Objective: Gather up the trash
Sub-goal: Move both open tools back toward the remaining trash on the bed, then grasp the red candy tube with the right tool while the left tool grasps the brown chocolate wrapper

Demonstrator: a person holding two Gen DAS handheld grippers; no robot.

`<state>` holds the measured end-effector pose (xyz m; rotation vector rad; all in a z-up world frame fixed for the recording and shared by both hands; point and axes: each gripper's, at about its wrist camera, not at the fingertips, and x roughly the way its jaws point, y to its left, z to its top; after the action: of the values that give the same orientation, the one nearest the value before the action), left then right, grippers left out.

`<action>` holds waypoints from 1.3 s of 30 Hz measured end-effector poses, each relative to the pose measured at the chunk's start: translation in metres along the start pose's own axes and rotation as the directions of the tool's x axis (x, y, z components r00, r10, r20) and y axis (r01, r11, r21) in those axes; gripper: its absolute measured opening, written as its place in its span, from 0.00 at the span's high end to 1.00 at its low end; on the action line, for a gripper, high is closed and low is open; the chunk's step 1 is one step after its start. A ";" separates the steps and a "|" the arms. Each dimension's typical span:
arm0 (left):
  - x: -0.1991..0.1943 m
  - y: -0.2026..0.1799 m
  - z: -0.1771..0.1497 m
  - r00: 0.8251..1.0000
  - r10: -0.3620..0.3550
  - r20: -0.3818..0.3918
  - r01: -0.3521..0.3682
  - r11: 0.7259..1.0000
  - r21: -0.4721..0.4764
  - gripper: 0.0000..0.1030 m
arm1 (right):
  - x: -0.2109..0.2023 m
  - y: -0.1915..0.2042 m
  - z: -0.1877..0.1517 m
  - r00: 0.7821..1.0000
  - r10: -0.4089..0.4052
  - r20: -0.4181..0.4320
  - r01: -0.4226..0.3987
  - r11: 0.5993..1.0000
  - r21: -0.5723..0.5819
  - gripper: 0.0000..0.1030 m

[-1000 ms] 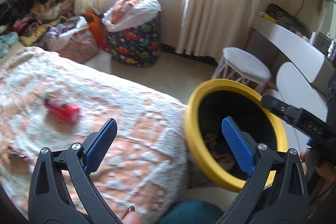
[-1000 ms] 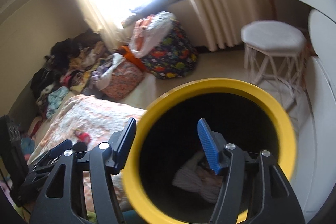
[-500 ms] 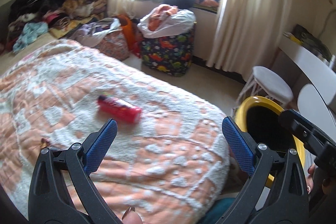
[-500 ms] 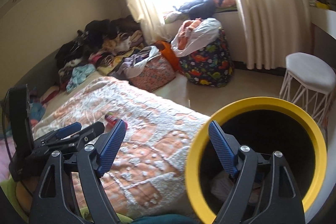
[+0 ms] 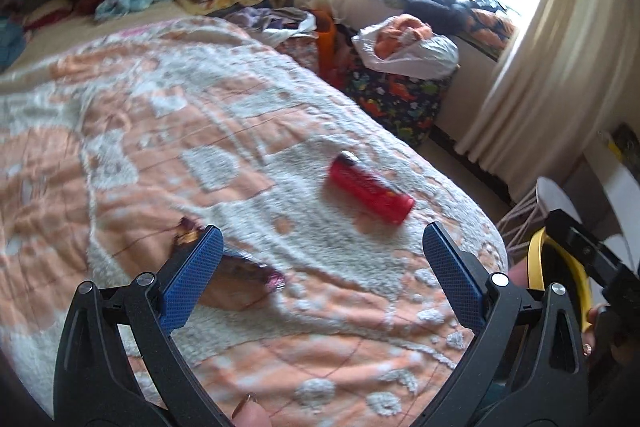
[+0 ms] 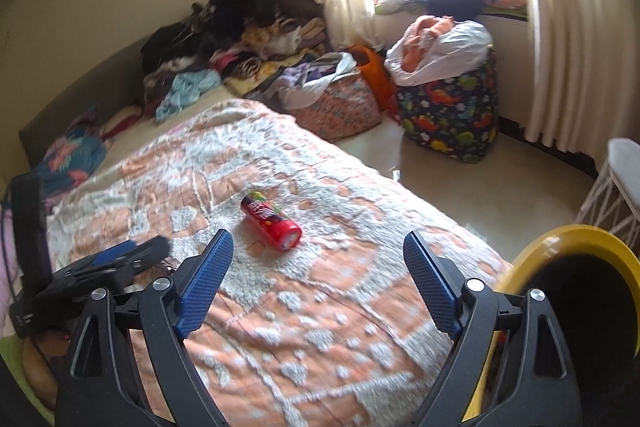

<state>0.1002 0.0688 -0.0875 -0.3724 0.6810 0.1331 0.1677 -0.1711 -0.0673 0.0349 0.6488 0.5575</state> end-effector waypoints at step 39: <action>0.043 0.078 -0.018 0.982 -0.157 -0.109 0.110 0.929 -0.353 0.85 | 0.106 0.030 -0.022 0.980 0.137 -0.147 -0.124 0.988 0.089 0.69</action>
<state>0.1039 0.1345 -0.1502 -0.7717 0.7648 0.0978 0.2097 -0.0951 -0.1380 0.1113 0.8226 0.6652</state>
